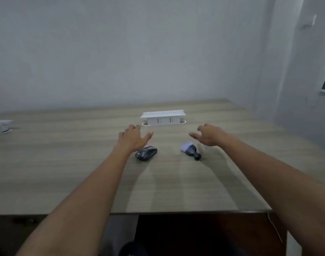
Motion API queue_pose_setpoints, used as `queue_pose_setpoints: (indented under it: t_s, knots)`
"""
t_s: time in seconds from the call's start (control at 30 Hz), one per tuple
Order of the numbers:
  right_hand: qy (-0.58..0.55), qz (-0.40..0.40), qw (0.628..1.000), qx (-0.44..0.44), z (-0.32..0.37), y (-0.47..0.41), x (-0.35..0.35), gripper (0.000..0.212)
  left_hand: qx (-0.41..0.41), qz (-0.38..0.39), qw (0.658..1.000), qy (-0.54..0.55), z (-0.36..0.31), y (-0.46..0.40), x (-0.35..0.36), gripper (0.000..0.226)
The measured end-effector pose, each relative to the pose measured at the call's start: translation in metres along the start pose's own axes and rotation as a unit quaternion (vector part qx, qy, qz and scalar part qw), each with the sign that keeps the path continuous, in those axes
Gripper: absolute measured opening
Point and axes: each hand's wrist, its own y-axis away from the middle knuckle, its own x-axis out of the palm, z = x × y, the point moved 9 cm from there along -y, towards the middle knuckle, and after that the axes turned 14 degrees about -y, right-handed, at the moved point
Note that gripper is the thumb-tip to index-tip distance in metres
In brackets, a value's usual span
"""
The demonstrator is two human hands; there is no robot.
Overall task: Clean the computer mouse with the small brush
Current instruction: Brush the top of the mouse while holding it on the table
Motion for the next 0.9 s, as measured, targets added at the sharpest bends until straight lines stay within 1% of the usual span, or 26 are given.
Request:
queue_pose_setpoints:
  t_s: [0.07, 0.13, 0.2, 0.3, 0.47, 0.53, 0.67, 0.77, 0.83, 0.9]
  knots:
    - [-0.003, 0.02, 1.0, 0.002, 0.0, 0.004, 0.01, 0.075, -0.007, 0.026, 1.0, 0.005, 0.003, 0.008, 0.014, 0.088]
    - [-0.016, 0.033, 0.999, -0.007, -0.001, 0.008, 0.021, 0.067, -0.009, 0.048, 0.999, 0.015, 0.008, 0.016, 0.034, 0.092]
    - [-0.025, 0.028, 0.999, -0.021, 0.0, 0.011, 0.031, 0.064, -0.01, 0.071, 0.997, 0.023, 0.008, 0.024, 0.051, 0.093]
    - [-0.028, 0.016, 0.999, -0.038, -0.001, 0.019, 0.039, 0.065, -0.011, 0.07, 0.996, 0.049, 0.008, 0.033, 0.065, 0.087]
    - [-0.059, -0.019, 0.996, -0.063, -0.003, 0.025, 0.047, 0.053, -0.026, 0.05, 0.996, 0.064, 0.012, 0.035, 0.073, 0.077]
    - [-0.07, -0.018, 0.995, -0.069, -0.004, 0.023, 0.048, 0.048, -0.031, 0.042, 0.996, 0.073, 0.015, 0.033, 0.073, 0.072]
    - [-0.098, -0.011, 0.993, -0.067, -0.006, 0.017, 0.05, 0.044, -0.042, 0.031, 0.994, 0.096, 0.019, 0.028, 0.075, 0.064]
    - [-0.114, -0.013, 0.991, -0.071, -0.004, 0.012, 0.047, 0.038, -0.044, 0.03, 0.993, 0.107, 0.021, 0.024, 0.075, 0.062]
    - [-0.142, -0.021, 0.987, -0.078, 0.001, 0.008, 0.043, 0.03, -0.045, 0.033, 0.992, 0.114, 0.021, 0.022, 0.075, 0.061]
    - [-0.175, -0.027, 0.981, -0.083, 0.008, 0.003, 0.04, 0.026, -0.041, 0.037, 0.991, 0.122, 0.02, 0.021, 0.075, 0.059]
